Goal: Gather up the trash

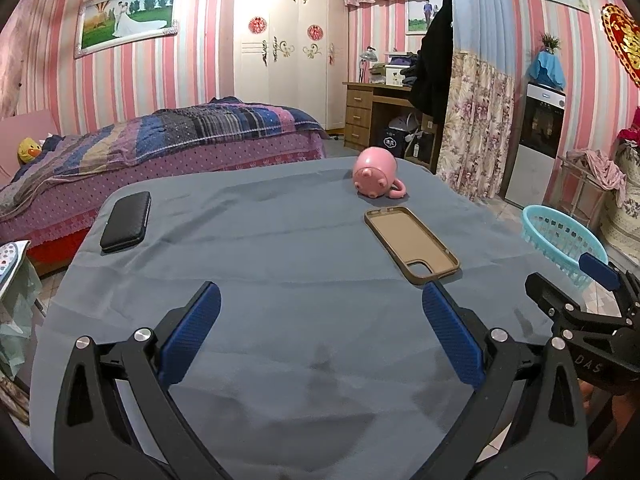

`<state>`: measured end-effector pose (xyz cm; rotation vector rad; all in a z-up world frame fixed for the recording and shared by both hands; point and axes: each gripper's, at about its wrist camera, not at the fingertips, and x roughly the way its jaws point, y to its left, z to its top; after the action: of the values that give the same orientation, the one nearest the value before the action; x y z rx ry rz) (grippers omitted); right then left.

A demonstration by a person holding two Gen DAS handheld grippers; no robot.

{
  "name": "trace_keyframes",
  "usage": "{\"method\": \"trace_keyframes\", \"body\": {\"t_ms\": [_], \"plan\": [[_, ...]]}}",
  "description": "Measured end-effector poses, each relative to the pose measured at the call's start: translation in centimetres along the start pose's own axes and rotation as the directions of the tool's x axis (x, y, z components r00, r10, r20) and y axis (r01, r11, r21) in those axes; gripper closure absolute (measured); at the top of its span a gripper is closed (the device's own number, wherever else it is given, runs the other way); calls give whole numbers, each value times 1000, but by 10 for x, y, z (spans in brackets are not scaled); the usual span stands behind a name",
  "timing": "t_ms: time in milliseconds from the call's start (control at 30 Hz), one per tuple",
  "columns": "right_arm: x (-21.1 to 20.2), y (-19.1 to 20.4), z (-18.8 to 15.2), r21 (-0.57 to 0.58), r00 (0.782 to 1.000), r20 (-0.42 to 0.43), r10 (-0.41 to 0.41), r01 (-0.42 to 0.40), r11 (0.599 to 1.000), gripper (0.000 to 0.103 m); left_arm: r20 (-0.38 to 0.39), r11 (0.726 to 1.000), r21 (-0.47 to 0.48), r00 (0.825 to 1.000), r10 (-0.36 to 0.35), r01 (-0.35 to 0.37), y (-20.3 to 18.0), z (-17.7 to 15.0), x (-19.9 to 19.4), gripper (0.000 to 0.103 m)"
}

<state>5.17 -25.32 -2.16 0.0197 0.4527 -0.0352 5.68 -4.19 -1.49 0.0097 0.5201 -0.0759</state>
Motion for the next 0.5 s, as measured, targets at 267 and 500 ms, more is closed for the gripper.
{"method": "trace_keyframes", "body": {"t_ms": [267, 500], "plan": [[0, -1, 2, 7, 1000, 2, 1, -1, 1000, 4, 6, 1000, 4, 1000, 2, -2, -1, 0, -1, 6], [1, -1, 2, 6, 1000, 2, 0, 0, 1000, 4, 17, 1000, 14, 1000, 0, -1, -4, 4, -5, 6]]}}
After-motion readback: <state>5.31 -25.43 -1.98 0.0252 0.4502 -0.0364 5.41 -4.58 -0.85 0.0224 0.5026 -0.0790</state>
